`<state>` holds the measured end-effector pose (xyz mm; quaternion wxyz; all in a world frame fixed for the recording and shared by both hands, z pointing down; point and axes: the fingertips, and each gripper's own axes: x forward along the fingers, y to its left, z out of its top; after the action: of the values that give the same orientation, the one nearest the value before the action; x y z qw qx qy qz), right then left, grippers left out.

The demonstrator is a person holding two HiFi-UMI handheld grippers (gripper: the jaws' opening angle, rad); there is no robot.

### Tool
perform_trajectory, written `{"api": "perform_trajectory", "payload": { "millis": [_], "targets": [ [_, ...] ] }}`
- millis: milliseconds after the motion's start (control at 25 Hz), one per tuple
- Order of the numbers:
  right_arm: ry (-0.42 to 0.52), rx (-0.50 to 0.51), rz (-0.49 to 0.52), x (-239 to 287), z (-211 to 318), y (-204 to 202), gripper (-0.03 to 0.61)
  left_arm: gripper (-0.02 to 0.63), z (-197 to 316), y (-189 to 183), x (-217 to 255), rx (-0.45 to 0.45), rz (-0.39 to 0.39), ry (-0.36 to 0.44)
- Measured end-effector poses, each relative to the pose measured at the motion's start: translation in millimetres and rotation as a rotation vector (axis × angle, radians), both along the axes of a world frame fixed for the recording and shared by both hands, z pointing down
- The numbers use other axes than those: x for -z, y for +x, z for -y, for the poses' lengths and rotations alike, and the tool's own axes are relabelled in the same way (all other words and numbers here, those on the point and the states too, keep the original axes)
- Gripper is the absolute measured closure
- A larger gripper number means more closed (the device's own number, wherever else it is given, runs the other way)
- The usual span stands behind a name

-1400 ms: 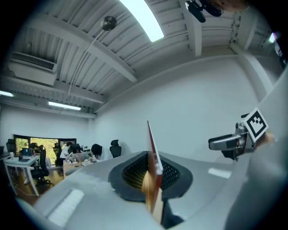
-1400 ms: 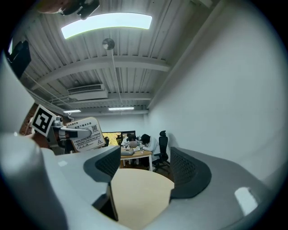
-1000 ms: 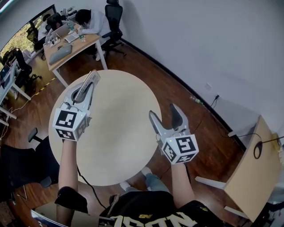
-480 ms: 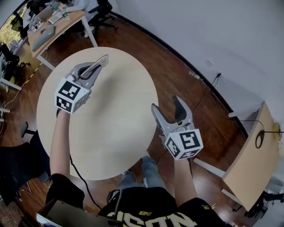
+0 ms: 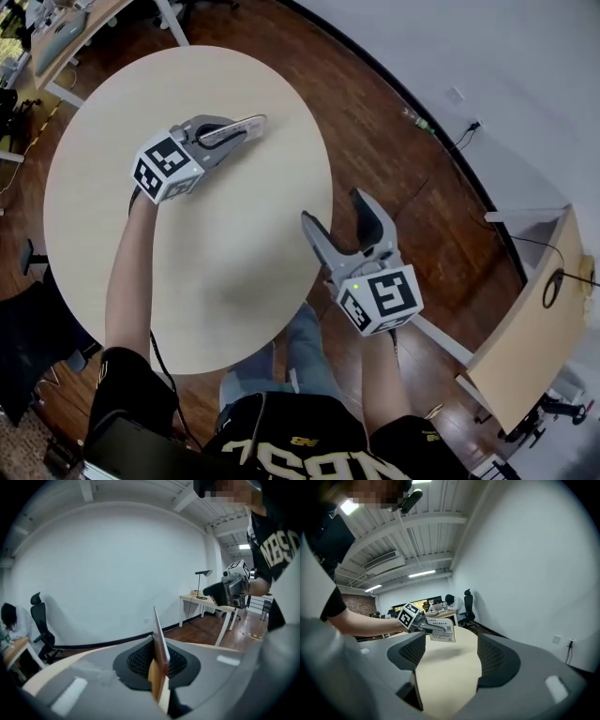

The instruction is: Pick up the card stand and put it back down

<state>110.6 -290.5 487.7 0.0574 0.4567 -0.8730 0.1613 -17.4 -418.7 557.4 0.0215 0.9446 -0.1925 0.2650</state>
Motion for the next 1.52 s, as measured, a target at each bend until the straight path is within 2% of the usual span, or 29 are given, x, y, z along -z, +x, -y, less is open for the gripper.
{"api": "perform_trajectory", "payload": {
  "millis": [120,280,400,480,560,680,840,1000,1240,1400,1520],
  "targets": [
    [-0.018,-0.001,0.004,-28.6,4.9,0.5,0.23,0.592,1.7,13.1,-41.6,-0.031,-0.056,-0.083],
    [-0.052,-0.005,0.019,-58.5,9.5,4.7,0.23,0.592,5.8,23.5,-90.6,-0.053,-0.075,-0.185],
    [-0.071,0.001,0.022,-70.2,9.4,13.0,0.23,0.591,9.7,35.6,-107.9,-0.055,-0.131,-0.25],
    [-0.078,0.006,0.017,-74.9,8.6,15.0,0.23,0.589,13.9,38.0,-111.2,-0.041,-0.171,-0.264],
    [-0.081,0.009,0.011,-77.3,7.1,16.2,0.23,0.557,20.5,36.0,-111.7,-0.005,-0.178,-0.246],
    [-0.078,0.022,-0.003,-76.1,5.8,15.9,0.23,0.379,29.0,28.0,-105.5,0.072,-0.186,-0.221],
    [-0.055,0.04,-0.005,-59.1,4.5,8.2,0.23,0.273,23.4,4.2,-75.1,0.183,-0.217,-0.186],
    [-0.032,0.068,0.009,-38.1,1.5,-1.8,0.23,0.264,6.2,-17.5,-30.7,0.31,-0.27,-0.108],
    [0.02,0.149,0.032,11.6,-17.0,-42.6,0.23,0.264,-58.3,-51.7,53.5,0.501,-0.468,-0.036],
    [0.072,0.214,0.038,47.1,-29.9,-81.2,0.23,0.268,-107.8,-92.4,91.8,0.655,-0.494,0.028],
    [0.095,0.276,0.06,71.9,-47.2,-103.1,0.23,0.273,-155.8,-114.7,120.1,0.784,-0.452,0.101]
  ]
}}
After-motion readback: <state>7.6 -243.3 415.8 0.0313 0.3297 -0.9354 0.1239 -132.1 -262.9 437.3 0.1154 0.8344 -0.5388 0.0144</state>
